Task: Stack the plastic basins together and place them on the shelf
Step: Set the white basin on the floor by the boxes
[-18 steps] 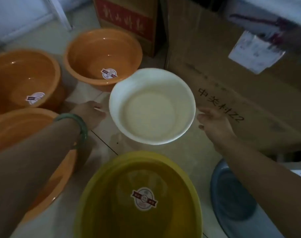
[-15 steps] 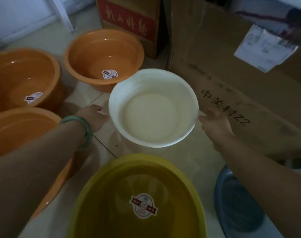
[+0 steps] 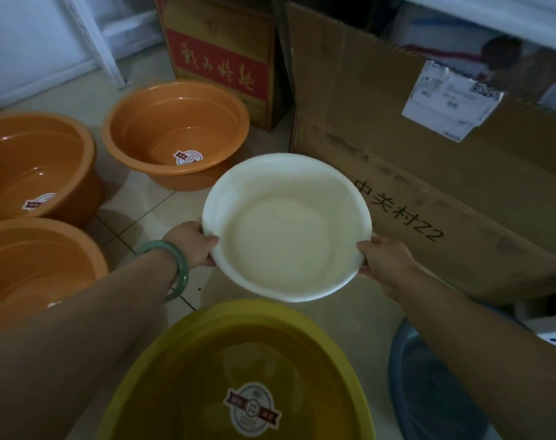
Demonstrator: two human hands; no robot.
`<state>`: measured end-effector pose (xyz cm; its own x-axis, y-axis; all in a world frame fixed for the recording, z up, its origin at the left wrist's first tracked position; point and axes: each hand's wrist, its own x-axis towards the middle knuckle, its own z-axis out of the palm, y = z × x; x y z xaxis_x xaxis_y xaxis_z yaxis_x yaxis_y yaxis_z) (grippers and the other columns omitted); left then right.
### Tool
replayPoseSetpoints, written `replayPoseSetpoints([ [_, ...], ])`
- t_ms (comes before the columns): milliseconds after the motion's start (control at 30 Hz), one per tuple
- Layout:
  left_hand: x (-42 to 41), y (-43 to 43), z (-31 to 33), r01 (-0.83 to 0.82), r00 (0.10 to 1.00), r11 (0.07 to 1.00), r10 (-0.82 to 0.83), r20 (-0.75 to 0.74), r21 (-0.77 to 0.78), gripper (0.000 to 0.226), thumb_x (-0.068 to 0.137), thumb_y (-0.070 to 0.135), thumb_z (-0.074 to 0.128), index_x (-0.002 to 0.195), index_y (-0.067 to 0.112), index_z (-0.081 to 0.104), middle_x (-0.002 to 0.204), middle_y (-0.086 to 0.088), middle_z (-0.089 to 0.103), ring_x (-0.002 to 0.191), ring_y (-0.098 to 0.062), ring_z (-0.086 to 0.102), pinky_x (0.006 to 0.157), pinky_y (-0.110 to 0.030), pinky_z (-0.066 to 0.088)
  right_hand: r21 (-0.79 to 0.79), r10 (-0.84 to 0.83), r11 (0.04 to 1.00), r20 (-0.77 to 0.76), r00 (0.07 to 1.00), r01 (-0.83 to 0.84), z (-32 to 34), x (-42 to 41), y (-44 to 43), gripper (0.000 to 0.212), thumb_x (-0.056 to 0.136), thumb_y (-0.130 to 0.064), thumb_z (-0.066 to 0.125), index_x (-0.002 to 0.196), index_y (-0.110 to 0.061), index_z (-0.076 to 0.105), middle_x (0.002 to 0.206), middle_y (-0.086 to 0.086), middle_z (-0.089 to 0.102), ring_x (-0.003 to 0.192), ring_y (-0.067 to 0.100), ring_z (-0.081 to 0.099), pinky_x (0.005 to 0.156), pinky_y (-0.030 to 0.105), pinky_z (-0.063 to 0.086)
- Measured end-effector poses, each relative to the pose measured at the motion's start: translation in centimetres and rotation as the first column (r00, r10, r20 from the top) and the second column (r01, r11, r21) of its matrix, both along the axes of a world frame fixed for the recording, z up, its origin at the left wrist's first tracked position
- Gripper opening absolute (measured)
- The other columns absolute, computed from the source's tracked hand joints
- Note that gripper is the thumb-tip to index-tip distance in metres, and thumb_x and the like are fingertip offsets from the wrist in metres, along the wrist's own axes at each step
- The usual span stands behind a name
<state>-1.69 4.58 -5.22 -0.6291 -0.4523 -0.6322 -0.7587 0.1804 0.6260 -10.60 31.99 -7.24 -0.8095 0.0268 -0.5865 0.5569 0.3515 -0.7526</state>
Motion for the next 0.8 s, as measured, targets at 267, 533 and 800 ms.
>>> replayPoseSetpoints([
  [267,1.1,1.3,1.2,-0.067,0.994,0.988,0.078,-0.075,0.138,0.039,0.091,0.001,0.049,0.130,-0.001,0.050,0.124,-0.022,0.059,0.108,-0.034,0.060,0.087,-0.041,0.052,-0.165,-0.047,0.985,0.059,0.997,0.056,1.9,2.2,1.2,0.057,0.092,0.006,0.050,0.146,0.000,0.035,0.138,0.020,0.052,0.102,0.030,0.059,0.085,0.039,0.050],
  [533,2.8,1.4,2.0,0.017,0.998,1.000,-0.017,-0.060,0.007,0.046,0.088,0.004,0.055,0.133,0.009,0.049,0.107,-0.016,0.063,0.098,-0.030,0.063,0.081,-0.038,0.054,-0.115,-0.019,0.993,0.007,1.000,0.020,3.5,4.9,3.5,0.063,0.090,-0.004,0.059,0.147,-0.009,0.033,0.124,0.015,0.053,0.106,0.025,0.058,0.095,0.033,0.049],
  [800,2.7,7.5,4.4,0.300,0.886,0.835,-0.423,-0.189,-0.462,0.041,0.085,0.012,0.054,0.125,0.019,0.053,0.119,0.000,0.055,0.095,-0.014,0.054,0.080,-0.027,0.044,-0.013,-0.094,0.996,-0.073,0.993,0.093,5.1,7.9,9.5,0.041,0.088,-0.010,0.062,0.128,-0.015,0.056,0.100,0.015,0.069,0.095,0.026,0.066,0.090,0.035,0.054],
])
